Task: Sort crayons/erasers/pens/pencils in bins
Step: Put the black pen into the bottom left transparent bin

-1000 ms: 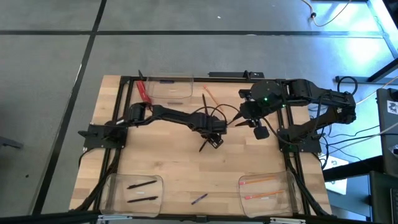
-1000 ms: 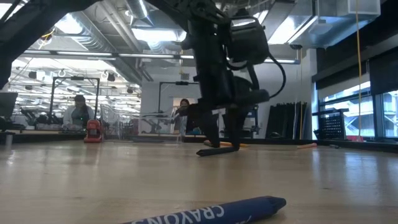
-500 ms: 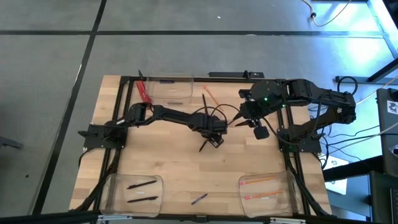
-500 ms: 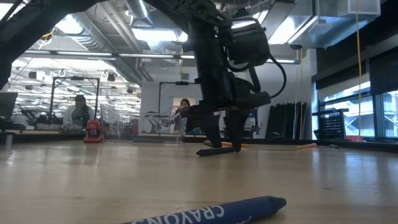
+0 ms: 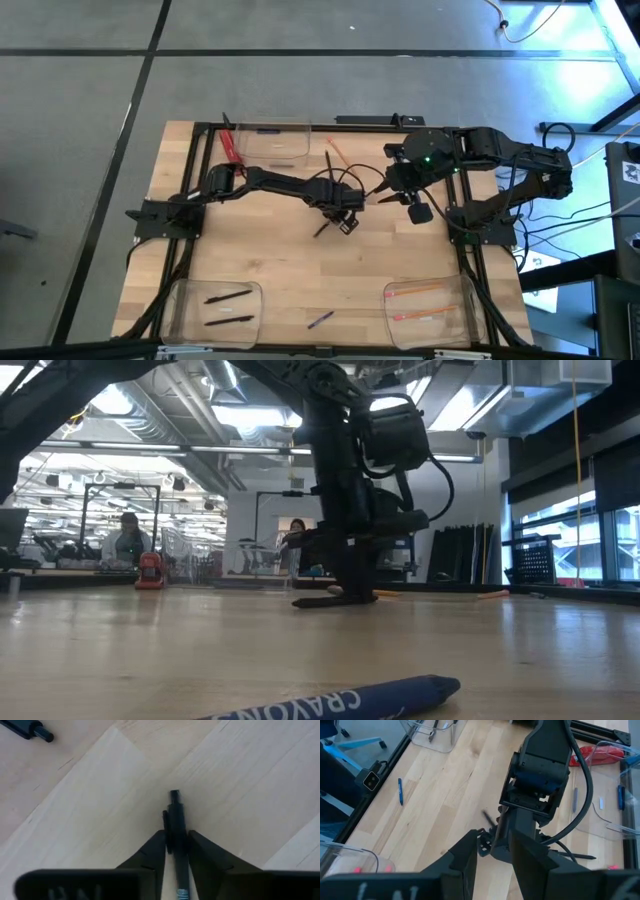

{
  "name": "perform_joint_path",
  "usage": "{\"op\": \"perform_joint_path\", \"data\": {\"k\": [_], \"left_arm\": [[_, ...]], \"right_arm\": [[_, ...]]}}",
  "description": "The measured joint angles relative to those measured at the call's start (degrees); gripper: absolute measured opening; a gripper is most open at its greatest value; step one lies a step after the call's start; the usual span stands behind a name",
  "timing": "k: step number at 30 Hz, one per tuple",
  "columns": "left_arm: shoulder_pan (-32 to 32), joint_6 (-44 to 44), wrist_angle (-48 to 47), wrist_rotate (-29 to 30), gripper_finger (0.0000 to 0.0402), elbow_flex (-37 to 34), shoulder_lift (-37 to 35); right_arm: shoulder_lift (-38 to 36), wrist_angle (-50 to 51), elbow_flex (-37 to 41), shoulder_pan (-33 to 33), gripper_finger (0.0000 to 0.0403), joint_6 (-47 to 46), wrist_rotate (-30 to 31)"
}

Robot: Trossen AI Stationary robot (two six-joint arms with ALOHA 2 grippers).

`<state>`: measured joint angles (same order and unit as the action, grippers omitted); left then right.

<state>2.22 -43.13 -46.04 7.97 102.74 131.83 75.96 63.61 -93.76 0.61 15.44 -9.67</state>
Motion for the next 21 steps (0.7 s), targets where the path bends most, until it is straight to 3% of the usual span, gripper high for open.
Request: {"op": "perform_joint_path", "data": {"k": [6, 21], "left_arm": [[0.2, 0.1, 0.1, -0.2, 0.0033, 0.0, 0.0], [0.4, 1.8, -1.2, -0.6, 0.0030, -0.2, -0.9]], "right_arm": [[0.0, 0.0, 0.0, 0.0, 0.0115, 0.0, 0.0], [0.0, 0.0, 0.0, 0.0, 0.0115, 0.0, 0.0]]}}
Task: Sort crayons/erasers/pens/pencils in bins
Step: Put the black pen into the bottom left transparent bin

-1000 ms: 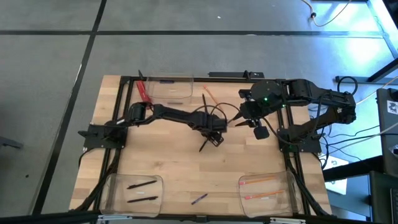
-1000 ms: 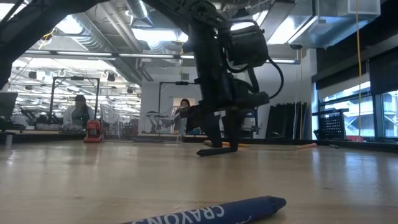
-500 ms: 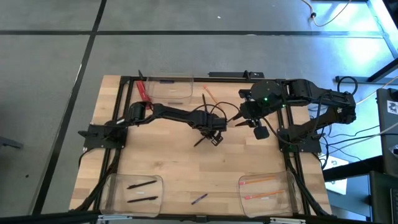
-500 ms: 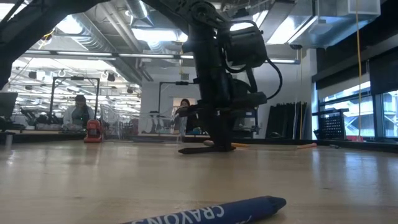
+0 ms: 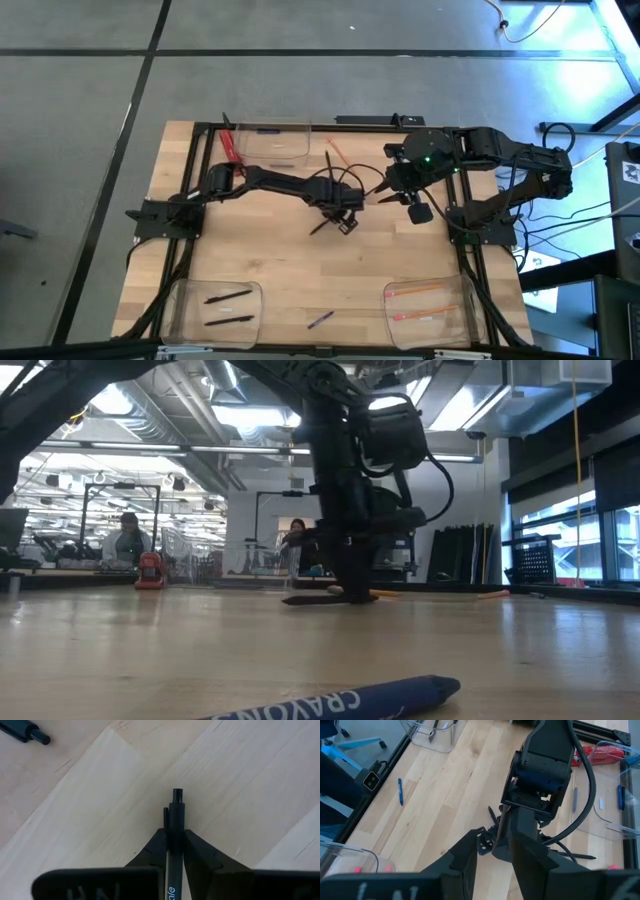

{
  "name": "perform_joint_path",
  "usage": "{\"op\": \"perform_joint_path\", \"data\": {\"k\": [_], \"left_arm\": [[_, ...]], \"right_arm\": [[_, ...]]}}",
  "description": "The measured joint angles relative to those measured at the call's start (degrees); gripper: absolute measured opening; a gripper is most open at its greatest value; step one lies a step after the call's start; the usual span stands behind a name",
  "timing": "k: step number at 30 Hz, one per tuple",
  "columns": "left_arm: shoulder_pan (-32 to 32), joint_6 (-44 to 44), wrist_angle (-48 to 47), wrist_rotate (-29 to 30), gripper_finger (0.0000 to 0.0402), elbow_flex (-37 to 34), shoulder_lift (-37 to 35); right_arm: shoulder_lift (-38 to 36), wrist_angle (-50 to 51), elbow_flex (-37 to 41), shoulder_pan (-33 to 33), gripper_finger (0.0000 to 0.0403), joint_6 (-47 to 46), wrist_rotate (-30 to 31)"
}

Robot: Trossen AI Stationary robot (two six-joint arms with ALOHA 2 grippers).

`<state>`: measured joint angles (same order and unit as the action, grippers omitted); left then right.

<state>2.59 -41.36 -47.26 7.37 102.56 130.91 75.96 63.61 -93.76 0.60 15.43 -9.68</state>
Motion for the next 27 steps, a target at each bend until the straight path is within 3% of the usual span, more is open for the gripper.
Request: {"op": "perform_joint_path", "data": {"k": [27], "left_arm": [[-1.8, 5.1, -13.0, 0.1, 0.0029, 0.0, -15.5]], "right_arm": [[0.0, -1.4, 0.0, 0.0, 0.0115, 0.0, 0.0]]}}
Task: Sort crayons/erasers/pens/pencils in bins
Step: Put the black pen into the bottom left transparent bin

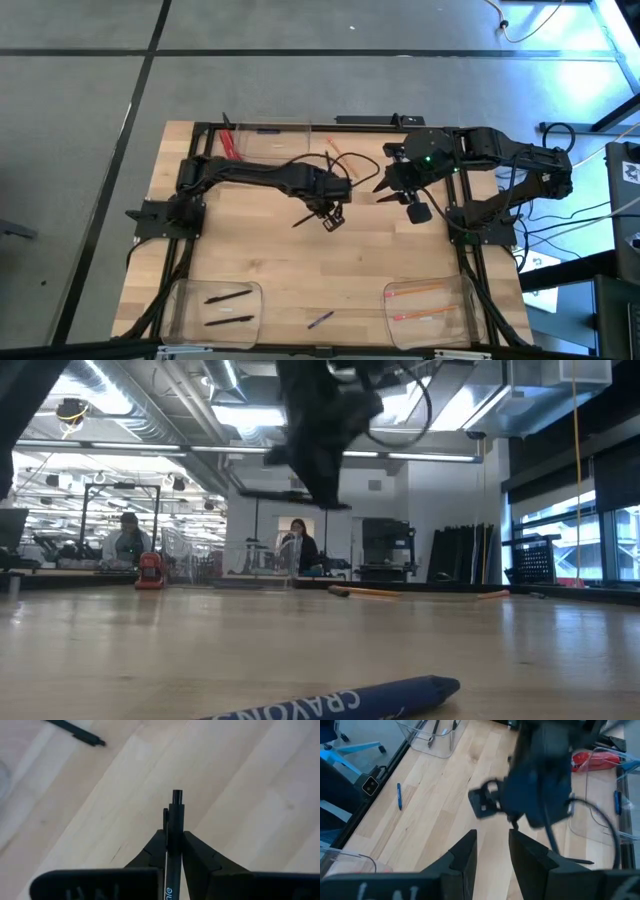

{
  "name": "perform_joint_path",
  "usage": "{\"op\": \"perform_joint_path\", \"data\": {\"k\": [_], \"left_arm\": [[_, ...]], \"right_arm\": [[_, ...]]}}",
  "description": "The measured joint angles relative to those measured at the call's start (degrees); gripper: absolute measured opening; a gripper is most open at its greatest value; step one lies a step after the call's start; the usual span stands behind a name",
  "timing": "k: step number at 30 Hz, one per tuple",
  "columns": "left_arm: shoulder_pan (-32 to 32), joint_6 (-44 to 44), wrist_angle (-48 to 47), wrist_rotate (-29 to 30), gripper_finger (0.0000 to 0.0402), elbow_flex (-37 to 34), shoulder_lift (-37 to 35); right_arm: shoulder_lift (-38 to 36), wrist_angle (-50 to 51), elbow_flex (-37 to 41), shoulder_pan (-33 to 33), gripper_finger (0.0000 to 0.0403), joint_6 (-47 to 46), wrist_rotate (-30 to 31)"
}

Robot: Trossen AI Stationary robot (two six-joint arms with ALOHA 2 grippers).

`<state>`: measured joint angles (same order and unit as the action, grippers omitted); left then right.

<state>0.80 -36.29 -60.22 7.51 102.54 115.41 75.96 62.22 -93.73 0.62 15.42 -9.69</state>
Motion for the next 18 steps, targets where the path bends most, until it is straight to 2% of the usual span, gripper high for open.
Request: {"op": "perform_joint_path", "data": {"k": [8, 18], "left_arm": [[-3.3, 0.5, -6.7, 1.3, 0.0026, 0.1, -7.2], [-10.0, -5.2, -12.4, 3.2, 0.0014, 0.1, -14.2]], "right_arm": [[0.0, 0.1, 0.0, 0.0, 0.0115, -0.2, 0.0], [0.0, 0.0, 0.0, 0.0, 0.0115, -0.1, 0.0]]}}
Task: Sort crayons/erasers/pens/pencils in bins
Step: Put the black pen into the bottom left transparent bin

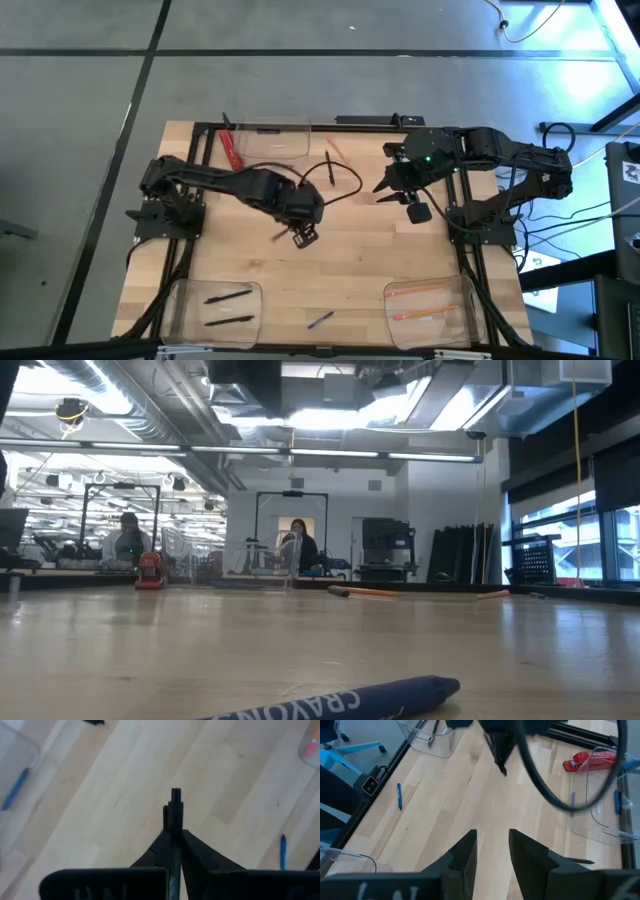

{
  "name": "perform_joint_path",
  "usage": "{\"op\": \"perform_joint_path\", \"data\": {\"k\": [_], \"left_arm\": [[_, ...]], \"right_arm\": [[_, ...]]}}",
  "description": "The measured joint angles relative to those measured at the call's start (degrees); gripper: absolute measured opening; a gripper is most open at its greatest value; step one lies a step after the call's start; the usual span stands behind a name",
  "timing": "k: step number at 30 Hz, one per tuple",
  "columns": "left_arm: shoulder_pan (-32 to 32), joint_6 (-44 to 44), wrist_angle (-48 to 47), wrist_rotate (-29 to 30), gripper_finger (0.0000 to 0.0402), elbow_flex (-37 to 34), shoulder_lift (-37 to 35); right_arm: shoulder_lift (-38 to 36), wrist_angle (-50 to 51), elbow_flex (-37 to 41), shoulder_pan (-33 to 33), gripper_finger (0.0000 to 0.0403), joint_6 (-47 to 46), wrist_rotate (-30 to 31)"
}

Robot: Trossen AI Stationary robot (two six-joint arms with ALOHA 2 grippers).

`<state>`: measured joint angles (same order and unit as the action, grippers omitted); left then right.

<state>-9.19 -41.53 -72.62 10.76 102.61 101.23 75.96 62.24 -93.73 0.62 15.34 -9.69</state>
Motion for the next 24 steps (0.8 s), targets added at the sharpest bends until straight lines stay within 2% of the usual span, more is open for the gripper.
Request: {"op": "perform_joint_path", "data": {"k": [8, 24], "left_arm": [[-0.8, -3.1, -4.3, 4.8, 0.0001, 0.0, -0.7], [-0.5, -2.9, -4.2, 4.8, 0.0001, 0.0, -0.7]], "right_arm": [[0.0, -0.3, 0.0, 0.0, 0.0115, 0.2, 0.0], [0.0, -0.3, 0.0, 0.0, 0.0115, -0.2, 0.0]]}}
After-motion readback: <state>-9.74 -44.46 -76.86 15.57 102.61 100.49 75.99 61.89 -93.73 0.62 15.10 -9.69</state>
